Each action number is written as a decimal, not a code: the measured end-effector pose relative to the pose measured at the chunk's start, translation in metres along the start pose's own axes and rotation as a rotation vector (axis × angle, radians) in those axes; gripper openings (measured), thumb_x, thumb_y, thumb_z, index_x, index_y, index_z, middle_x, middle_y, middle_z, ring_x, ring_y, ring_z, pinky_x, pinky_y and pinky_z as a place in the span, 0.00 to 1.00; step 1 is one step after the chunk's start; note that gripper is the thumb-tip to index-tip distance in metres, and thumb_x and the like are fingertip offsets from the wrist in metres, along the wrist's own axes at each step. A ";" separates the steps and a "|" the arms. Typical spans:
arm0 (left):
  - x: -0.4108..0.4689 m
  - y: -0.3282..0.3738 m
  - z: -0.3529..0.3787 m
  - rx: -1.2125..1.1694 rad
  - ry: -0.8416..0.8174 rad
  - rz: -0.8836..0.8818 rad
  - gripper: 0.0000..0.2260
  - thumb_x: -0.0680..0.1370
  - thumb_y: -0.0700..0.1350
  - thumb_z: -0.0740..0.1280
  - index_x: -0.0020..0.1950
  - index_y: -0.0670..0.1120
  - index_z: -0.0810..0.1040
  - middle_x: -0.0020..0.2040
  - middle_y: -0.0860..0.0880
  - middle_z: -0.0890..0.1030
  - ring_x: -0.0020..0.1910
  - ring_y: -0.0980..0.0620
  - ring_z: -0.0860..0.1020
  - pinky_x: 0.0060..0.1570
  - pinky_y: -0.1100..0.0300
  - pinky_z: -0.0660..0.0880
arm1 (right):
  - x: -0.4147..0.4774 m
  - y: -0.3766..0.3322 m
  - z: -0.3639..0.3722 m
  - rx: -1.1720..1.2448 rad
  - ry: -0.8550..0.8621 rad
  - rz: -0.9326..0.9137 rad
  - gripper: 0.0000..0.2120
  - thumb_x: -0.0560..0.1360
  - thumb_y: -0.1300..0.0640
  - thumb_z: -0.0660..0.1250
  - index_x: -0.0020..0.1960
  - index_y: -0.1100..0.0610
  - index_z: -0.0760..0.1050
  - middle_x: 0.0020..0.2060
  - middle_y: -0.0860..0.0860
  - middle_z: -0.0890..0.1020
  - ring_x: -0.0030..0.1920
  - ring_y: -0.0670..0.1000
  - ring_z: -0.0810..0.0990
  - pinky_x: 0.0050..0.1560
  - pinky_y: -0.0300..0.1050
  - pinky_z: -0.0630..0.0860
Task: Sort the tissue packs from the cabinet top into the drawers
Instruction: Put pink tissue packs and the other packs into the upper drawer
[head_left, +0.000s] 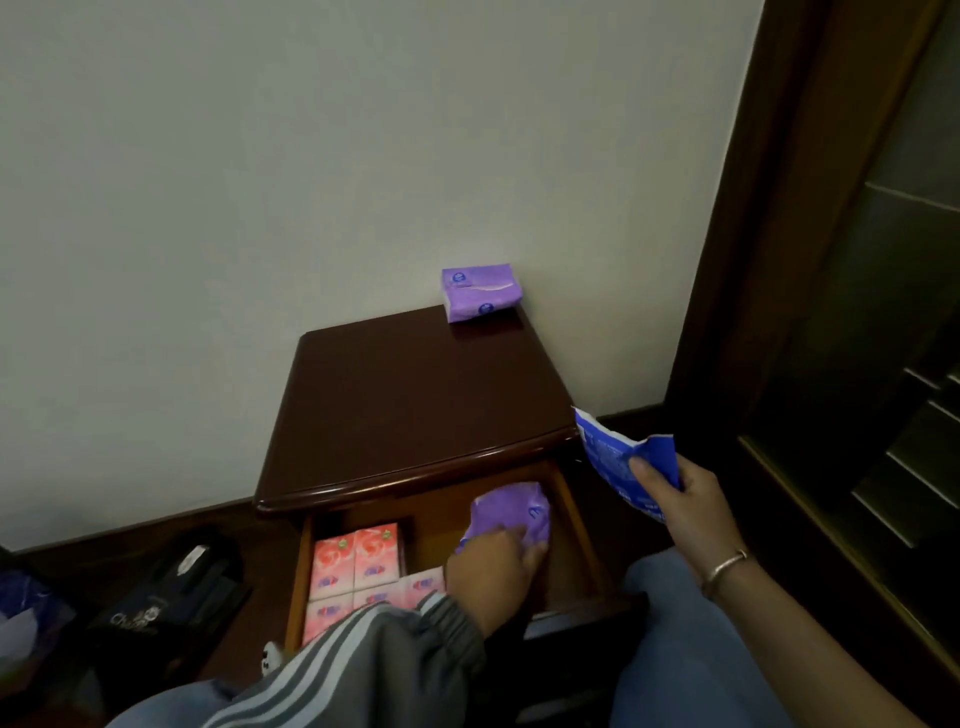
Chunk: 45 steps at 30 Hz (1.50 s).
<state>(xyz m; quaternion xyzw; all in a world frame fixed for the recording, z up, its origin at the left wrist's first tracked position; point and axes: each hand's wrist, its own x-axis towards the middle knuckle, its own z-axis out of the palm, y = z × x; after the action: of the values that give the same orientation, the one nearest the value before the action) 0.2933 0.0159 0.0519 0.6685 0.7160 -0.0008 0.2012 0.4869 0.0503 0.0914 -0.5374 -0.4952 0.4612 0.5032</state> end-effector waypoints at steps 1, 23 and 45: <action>0.008 0.003 0.003 -0.083 -0.081 0.006 0.21 0.80 0.59 0.55 0.62 0.46 0.74 0.64 0.43 0.75 0.63 0.42 0.74 0.60 0.52 0.71 | -0.001 -0.001 -0.003 0.000 -0.004 0.008 0.05 0.76 0.57 0.65 0.44 0.48 0.77 0.41 0.50 0.82 0.45 0.47 0.80 0.43 0.40 0.74; -0.009 -0.126 -0.027 0.056 0.104 0.002 0.23 0.80 0.51 0.59 0.75 0.50 0.64 0.76 0.49 0.62 0.75 0.50 0.60 0.73 0.58 0.56 | -0.024 0.025 0.075 -0.495 -0.538 -0.275 0.10 0.75 0.57 0.67 0.55 0.52 0.80 0.48 0.51 0.85 0.46 0.45 0.81 0.47 0.33 0.72; -0.008 -0.170 -0.006 0.114 -0.060 -0.103 0.29 0.76 0.57 0.61 0.76 0.53 0.59 0.78 0.50 0.57 0.75 0.47 0.58 0.74 0.46 0.57 | 0.048 0.087 0.166 -1.027 -0.719 -0.259 0.26 0.78 0.46 0.59 0.74 0.48 0.59 0.74 0.49 0.62 0.74 0.52 0.60 0.74 0.51 0.56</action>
<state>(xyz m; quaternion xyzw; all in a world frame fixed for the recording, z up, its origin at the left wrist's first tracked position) 0.1293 -0.0083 0.0140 0.6409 0.7418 -0.0722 0.1839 0.3317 0.1117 -0.0069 -0.4574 -0.8520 0.2521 0.0358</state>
